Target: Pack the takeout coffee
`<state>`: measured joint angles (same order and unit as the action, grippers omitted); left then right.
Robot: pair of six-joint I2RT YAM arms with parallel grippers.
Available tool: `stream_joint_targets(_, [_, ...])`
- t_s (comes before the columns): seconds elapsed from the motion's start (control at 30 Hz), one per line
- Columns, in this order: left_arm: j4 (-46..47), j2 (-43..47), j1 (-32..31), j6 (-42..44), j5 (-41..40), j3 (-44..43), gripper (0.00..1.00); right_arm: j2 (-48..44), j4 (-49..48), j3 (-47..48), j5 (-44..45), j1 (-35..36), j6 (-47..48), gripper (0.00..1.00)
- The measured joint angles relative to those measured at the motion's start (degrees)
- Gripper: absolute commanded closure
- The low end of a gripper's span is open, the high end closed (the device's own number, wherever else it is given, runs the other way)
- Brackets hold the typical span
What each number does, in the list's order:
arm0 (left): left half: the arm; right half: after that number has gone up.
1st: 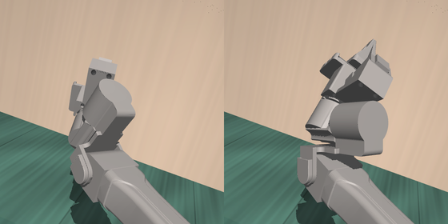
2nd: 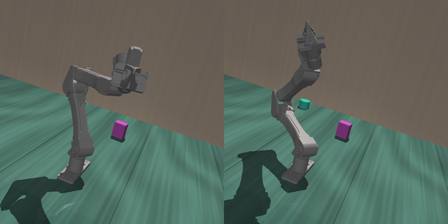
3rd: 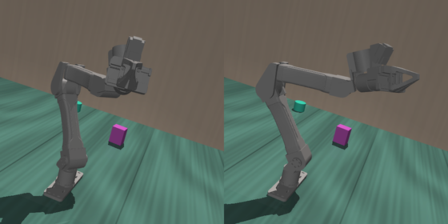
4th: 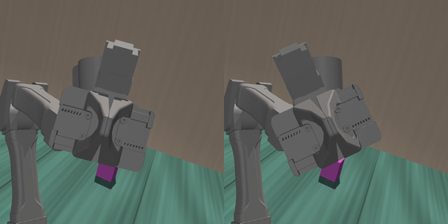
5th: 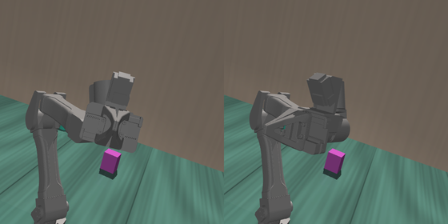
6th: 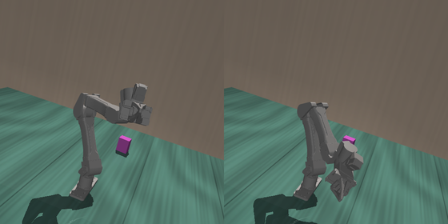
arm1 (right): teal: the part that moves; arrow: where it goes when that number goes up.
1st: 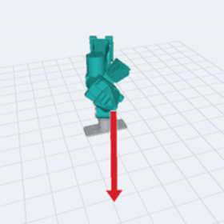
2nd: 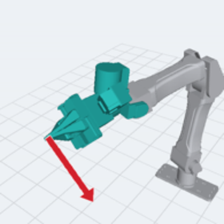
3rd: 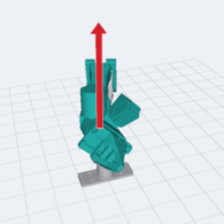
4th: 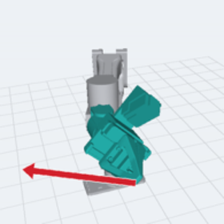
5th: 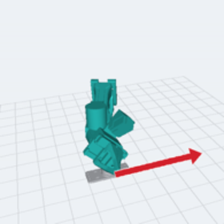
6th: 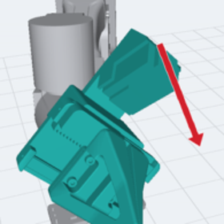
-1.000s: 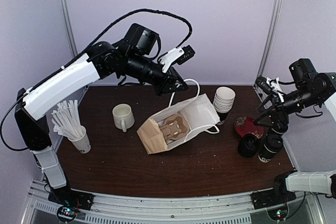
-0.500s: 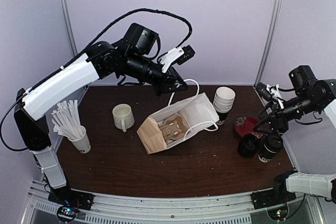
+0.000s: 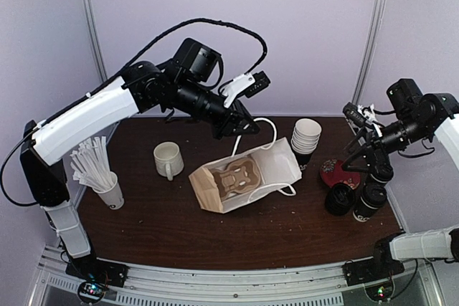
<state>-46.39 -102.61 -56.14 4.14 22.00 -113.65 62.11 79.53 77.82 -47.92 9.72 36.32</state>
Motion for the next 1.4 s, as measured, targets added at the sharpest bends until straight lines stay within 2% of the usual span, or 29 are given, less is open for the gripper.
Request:
stream_joint_targets(0.2, [0.0,1.1,-2.3,0.5,1.1,2.4,1.0,1.0,-0.8,1.0,3.0,0.0,-0.1,0.2])
stream_joint_targets(0.53, [-0.3,7.7,-6.5,3.1,7.2,13.2,1.0,-2.7,-2.1,-4.5,7.0,0.0,0.4,0.23])
stream_joint_targets(0.83, [-1.7,8.1,-6.6,4.4,6.7,12.7,1.0,-3.1,-3.9,-12.3,24.7,0.0,2.6,0.32])
stream_joint_targets(1.1, [-1.7,8.5,-6.6,5.9,6.1,11.9,1.0,0.4,-3.0,-12.6,39.4,-1.1,0.9,0.13])
stream_joint_targets(1.4, [-1.7,8.5,-6.6,6.7,6.3,11.9,1.0,5.0,-0.4,-12.5,44.6,-5.5,1.3,0.12])
